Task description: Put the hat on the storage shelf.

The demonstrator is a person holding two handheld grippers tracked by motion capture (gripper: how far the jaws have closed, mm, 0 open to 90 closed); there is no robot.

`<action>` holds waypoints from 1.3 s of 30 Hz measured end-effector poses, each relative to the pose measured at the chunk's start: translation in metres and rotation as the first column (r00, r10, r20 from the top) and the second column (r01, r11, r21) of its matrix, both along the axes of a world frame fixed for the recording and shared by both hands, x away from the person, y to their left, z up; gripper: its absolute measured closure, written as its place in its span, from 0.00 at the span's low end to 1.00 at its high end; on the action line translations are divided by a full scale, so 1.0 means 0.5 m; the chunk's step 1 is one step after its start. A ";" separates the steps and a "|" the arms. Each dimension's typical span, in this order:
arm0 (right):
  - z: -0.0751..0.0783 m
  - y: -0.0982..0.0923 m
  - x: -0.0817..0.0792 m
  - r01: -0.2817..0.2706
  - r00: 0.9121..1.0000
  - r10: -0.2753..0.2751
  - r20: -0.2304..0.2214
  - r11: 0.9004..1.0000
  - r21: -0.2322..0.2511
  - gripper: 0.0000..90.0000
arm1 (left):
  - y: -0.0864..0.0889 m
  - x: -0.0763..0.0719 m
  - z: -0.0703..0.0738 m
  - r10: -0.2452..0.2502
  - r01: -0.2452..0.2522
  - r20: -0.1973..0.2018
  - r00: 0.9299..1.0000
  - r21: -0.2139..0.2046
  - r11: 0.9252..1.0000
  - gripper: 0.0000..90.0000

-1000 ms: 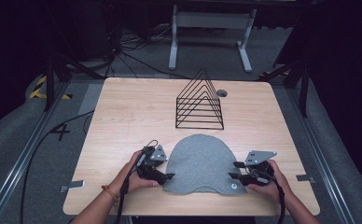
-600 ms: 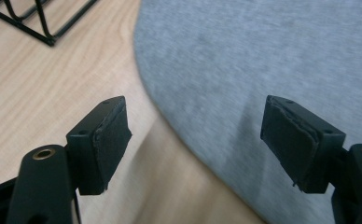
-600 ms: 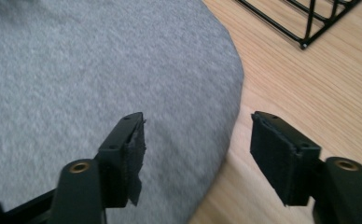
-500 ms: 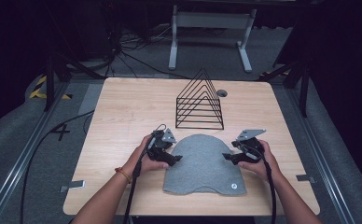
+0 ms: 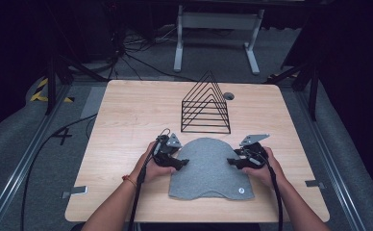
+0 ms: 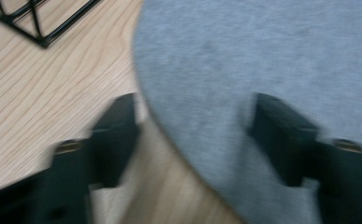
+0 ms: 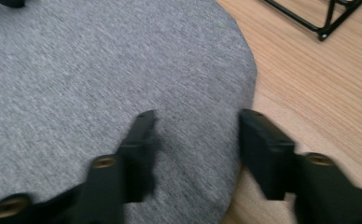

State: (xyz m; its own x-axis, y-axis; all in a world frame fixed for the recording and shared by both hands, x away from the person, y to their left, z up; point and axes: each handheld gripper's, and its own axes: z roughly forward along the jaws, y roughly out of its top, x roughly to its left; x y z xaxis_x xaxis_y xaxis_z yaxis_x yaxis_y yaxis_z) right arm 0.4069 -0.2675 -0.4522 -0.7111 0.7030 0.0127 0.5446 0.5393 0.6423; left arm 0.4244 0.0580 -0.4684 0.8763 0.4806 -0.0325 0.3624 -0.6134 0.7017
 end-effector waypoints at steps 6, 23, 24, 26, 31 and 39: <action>-0.004 -0.029 0.013 0.050 0.998 -0.047 -0.030 0.995 0.084 0.84 | 0.006 0.004 0.000 0.059 -0.060 -0.022 0.998 -0.033 0.998 0.66; -0.006 0.009 0.004 -0.021 1.000 0.021 0.019 1.000 0.014 0.49 | -0.013 0.005 0.003 0.101 -0.101 -0.024 0.995 0.014 0.995 0.37; -0.006 0.015 0.003 -0.020 0.999 0.020 0.026 1.000 0.004 0.54 | -0.016 0.003 0.004 0.089 -0.089 -0.023 0.996 0.017 0.996 0.38; -0.005 0.024 0.001 -0.010 1.000 0.009 0.026 1.000 0.009 0.65 | -0.022 -0.003 0.006 0.060 -0.060 -0.016 0.998 0.016 0.998 0.51; -0.004 0.032 -0.005 -0.021 1.000 0.020 0.015 1.000 0.020 0.82 | -0.018 -0.002 0.005 0.025 -0.025 -0.026 0.999 -0.015 1.000 0.72; -0.002 0.011 -0.005 -0.011 1.000 0.013 -0.017 0.995 0.099 0.93 | -0.011 -0.011 0.029 0.001 -0.001 0.004 1.000 -0.041 0.999 0.93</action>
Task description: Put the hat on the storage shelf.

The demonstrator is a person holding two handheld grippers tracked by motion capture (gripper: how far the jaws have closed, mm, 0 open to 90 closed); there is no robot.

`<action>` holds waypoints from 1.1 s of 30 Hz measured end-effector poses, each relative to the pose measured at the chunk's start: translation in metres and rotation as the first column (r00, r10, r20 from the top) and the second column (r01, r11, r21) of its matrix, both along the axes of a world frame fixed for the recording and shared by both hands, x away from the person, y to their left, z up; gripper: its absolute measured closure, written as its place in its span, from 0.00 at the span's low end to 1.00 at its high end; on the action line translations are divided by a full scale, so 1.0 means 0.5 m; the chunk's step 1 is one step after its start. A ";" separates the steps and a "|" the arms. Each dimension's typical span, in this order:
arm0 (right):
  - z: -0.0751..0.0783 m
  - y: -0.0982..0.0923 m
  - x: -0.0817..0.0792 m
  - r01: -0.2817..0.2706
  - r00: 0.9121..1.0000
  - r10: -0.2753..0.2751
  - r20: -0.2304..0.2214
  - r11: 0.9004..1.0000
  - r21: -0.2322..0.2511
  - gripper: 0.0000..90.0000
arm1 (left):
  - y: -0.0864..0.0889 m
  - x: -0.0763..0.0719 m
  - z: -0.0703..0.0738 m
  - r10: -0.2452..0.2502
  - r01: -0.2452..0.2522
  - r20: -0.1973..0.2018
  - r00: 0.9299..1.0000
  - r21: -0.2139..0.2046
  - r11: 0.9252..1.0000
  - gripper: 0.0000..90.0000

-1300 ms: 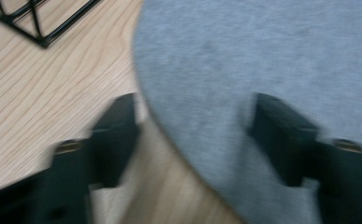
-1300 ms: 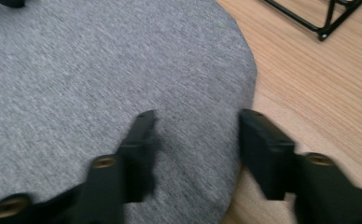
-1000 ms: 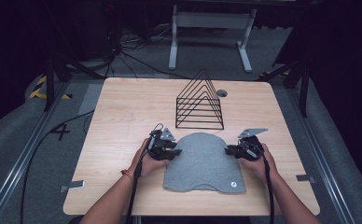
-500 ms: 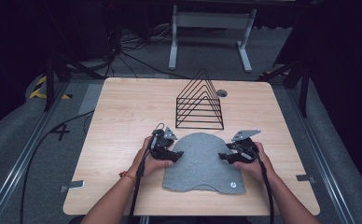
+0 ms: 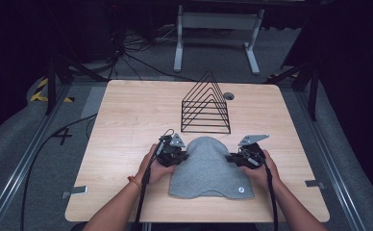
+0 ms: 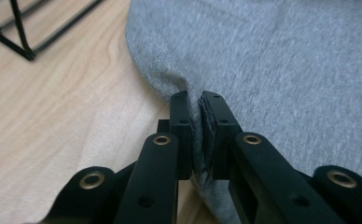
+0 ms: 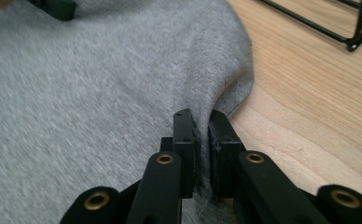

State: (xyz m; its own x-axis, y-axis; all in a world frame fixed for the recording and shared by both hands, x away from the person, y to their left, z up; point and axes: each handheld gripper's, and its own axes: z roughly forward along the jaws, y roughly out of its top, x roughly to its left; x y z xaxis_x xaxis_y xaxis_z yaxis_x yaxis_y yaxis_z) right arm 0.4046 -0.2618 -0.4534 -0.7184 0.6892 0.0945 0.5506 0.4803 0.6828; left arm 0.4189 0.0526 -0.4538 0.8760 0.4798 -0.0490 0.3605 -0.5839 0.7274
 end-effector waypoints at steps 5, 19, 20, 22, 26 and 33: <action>0.038 -0.023 -0.021 -0.004 0.997 0.000 0.078 0.998 0.057 0.94 | 0.002 -0.009 0.049 -0.027 0.030 0.055 0.998 -0.053 0.998 0.94; 0.165 -0.047 -0.055 -0.017 0.964 -0.002 0.265 0.997 0.072 0.95 | -0.009 -0.012 0.168 -0.083 0.097 0.177 0.981 -0.075 0.992 0.94; 0.171 -0.045 -0.053 -0.020 0.962 0.001 0.272 0.998 0.065 0.95 | -0.010 -0.009 0.175 -0.081 0.096 0.182 0.980 -0.077 0.992 0.94; 0.184 -0.042 -0.051 -0.021 0.958 0.004 0.287 0.998 0.055 0.95 | -0.010 -0.006 0.189 -0.077 0.092 0.191 0.979 -0.069 0.993 0.94; 0.220 -0.034 -0.044 -0.037 0.947 0.024 0.320 0.999 0.034 0.95 | -0.007 0.002 0.225 -0.071 0.088 0.215 0.974 -0.072 0.994 0.94; 0.289 -0.029 -0.037 -0.044 0.928 0.032 0.371 0.999 0.022 0.95 | -0.007 0.006 0.291 -0.071 0.094 0.265 0.962 -0.073 0.993 0.94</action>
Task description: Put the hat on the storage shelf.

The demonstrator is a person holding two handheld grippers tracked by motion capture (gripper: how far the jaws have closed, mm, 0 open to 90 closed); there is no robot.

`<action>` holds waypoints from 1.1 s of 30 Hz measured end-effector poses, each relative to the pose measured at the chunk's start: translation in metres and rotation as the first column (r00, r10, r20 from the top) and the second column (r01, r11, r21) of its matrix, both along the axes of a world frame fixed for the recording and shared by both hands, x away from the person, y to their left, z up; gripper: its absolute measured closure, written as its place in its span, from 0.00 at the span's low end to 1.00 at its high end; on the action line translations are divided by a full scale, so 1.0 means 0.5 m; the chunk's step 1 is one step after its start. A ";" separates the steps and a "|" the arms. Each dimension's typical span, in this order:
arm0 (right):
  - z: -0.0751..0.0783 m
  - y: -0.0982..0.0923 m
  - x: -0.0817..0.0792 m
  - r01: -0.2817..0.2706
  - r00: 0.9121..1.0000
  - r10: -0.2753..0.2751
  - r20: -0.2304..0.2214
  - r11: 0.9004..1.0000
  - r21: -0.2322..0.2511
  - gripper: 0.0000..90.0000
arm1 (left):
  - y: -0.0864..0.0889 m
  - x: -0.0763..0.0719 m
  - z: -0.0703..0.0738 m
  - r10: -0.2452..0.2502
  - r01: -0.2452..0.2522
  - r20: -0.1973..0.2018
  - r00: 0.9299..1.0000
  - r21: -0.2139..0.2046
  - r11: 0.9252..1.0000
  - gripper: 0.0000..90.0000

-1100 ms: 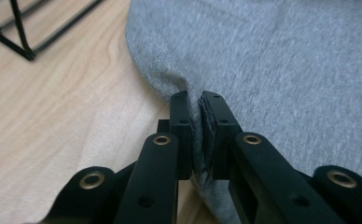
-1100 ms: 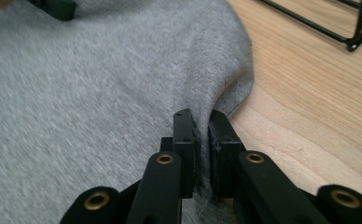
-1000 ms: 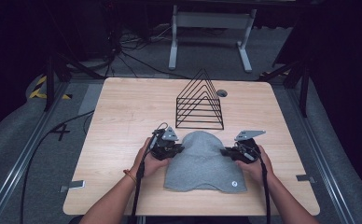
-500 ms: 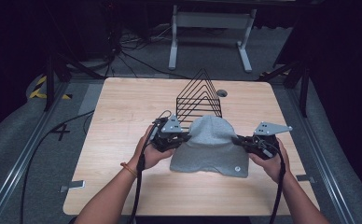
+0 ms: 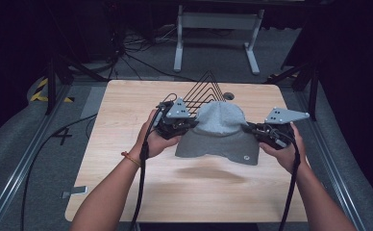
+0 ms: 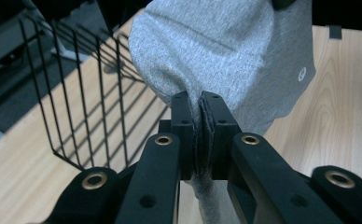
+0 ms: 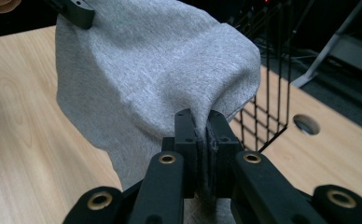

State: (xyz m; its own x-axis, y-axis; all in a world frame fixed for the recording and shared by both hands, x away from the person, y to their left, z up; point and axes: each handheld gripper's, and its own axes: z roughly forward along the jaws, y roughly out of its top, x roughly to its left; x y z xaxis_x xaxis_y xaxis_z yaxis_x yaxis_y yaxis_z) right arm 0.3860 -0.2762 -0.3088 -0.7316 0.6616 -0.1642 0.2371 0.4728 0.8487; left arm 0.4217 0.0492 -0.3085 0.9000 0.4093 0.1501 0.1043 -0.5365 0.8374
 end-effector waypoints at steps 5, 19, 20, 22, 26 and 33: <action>0.065 -0.002 0.007 0.009 0.999 -0.011 0.046 0.999 0.035 0.95 | 0.006 0.004 0.054 0.011 -0.010 0.036 0.999 -0.019 1.000 0.94; 0.170 0.018 0.068 0.048 0.992 -0.049 0.119 0.999 0.018 0.95 | 0.023 0.065 0.141 0.078 -0.070 0.074 0.994 -0.105 0.992 0.94; 0.178 0.019 0.071 0.053 0.990 -0.054 0.134 0.999 0.013 0.95 | 0.024 0.070 0.148 0.081 -0.072 0.076 0.994 -0.111 0.991 0.94; 0.193 0.020 0.076 0.051 0.987 -0.054 0.149 0.998 0.024 0.95 | 0.024 0.077 0.160 0.089 -0.079 0.081 0.993 -0.114 0.990 0.94; 0.214 0.028 0.092 0.053 0.983 -0.055 0.177 0.998 0.018 0.95 | 0.024 0.095 0.187 0.107 -0.095 0.105 0.989 -0.108 0.990 0.94; 0.223 0.045 0.136 0.071 0.977 -0.074 0.198 0.997 0.022 0.95 | 0.032 0.138 0.205 0.148 -0.136 0.098 0.984 -0.122 0.983 0.94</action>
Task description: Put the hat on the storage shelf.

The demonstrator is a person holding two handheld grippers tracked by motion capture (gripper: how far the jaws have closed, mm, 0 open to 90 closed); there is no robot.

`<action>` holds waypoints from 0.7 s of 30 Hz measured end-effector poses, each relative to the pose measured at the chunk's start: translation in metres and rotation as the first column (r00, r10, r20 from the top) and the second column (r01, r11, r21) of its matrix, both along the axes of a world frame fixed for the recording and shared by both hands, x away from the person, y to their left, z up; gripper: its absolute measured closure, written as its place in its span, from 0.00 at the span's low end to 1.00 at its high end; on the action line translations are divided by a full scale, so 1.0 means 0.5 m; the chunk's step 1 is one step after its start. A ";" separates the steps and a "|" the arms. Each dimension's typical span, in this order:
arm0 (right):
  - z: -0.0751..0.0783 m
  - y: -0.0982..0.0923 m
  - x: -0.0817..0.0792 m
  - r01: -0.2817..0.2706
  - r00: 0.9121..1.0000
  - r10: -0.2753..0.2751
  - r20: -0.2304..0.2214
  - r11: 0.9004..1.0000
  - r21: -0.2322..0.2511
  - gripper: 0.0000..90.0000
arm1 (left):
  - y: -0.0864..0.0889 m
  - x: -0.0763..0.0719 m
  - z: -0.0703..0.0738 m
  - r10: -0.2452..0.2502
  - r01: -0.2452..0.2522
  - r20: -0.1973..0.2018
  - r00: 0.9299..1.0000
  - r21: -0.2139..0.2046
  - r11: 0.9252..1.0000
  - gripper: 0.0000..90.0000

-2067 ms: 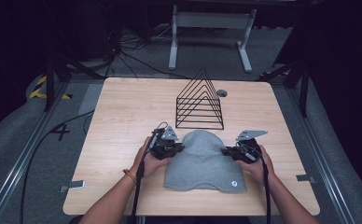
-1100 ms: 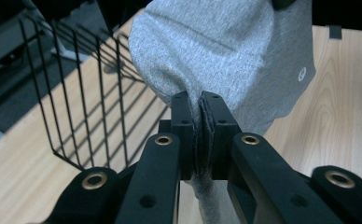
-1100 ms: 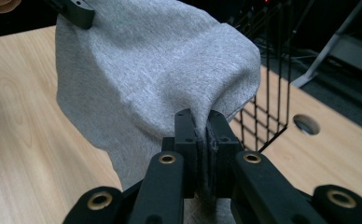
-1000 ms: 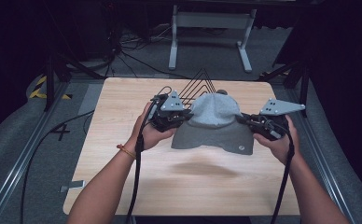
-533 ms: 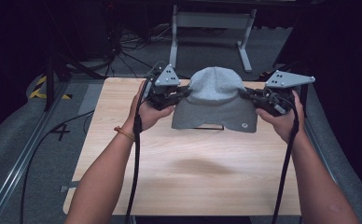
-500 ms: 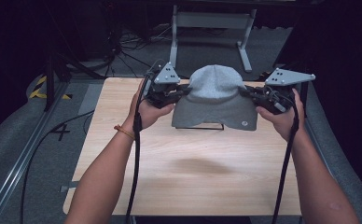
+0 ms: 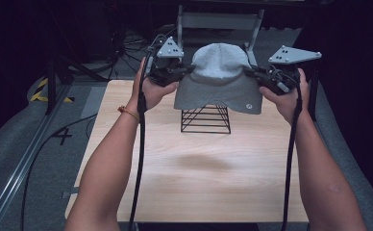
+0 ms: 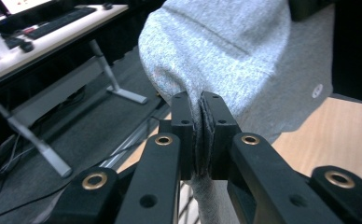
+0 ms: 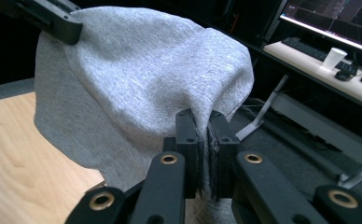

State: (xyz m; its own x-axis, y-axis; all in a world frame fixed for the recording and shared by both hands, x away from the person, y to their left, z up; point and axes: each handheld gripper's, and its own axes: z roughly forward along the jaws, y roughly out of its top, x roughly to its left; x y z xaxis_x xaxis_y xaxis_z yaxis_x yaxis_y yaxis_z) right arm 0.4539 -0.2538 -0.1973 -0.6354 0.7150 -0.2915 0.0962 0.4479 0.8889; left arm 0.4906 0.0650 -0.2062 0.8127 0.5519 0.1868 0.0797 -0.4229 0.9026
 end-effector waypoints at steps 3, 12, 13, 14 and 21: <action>-0.001 0.007 0.018 0.003 1.000 -0.003 -0.007 1.000 0.002 0.95 | 0.001 0.015 0.005 0.021 -0.021 0.008 1.000 0.015 1.000 0.94; 0.013 0.020 0.055 0.027 0.999 -0.027 0.019 1.000 -0.005 0.95 | -0.004 0.051 0.026 0.052 -0.053 0.003 0.999 0.017 0.998 0.94; 0.015 0.021 0.058 0.032 0.999 -0.031 0.018 0.999 -0.005 0.95 | -0.004 0.055 0.025 0.055 -0.055 -0.001 0.998 0.021 0.998 0.94; 0.015 0.021 0.061 0.033 0.999 -0.033 0.021 0.999 -0.004 0.95 | -0.006 0.061 0.022 0.057 -0.056 -0.009 0.998 0.016 0.998 0.94; 0.003 0.023 0.083 0.040 0.999 -0.040 -0.001 0.999 -0.010 0.95 | -0.012 0.080 0.006 0.066 -0.066 -0.025 0.997 0.010 0.998 0.94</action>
